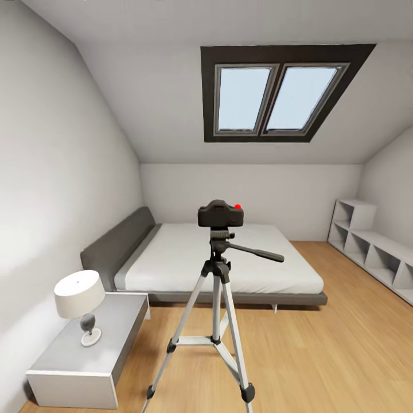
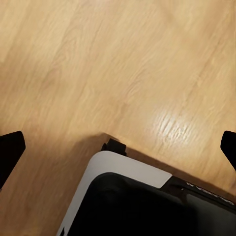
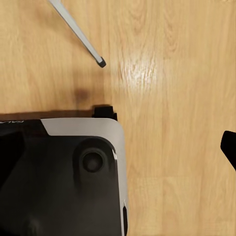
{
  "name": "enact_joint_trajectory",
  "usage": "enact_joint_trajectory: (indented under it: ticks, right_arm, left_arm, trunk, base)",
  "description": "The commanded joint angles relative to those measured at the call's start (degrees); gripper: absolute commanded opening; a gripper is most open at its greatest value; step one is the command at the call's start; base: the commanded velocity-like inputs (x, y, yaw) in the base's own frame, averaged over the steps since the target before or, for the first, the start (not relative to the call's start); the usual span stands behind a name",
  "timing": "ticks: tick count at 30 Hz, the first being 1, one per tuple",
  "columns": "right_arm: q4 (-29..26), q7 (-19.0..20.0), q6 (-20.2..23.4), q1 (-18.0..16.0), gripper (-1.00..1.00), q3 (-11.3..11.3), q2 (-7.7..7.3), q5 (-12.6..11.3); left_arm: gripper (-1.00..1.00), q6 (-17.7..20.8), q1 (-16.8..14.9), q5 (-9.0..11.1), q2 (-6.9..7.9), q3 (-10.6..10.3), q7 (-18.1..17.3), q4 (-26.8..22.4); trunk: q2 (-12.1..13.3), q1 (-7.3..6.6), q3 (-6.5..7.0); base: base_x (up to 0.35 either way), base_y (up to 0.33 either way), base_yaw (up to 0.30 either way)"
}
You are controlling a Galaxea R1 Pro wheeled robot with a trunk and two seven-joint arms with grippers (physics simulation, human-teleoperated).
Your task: Attach the digital camera to the camera tripod in the bedroom.
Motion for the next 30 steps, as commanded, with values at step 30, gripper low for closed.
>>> enact_joint_trajectory:
  ticks: [30]
  right_arm:
    - [-0.01,0.18,0.21,-0.07,1.0,-0.45,-0.74,0.65]
  left_arm:
    - [1.0,-0.54,-0.01,-0.39,0.0,0.49,0.15,-0.58]
  trunk:
    - [-0.07,0.01,1.45]
  base:
    - [0.0,0.0,0.0]
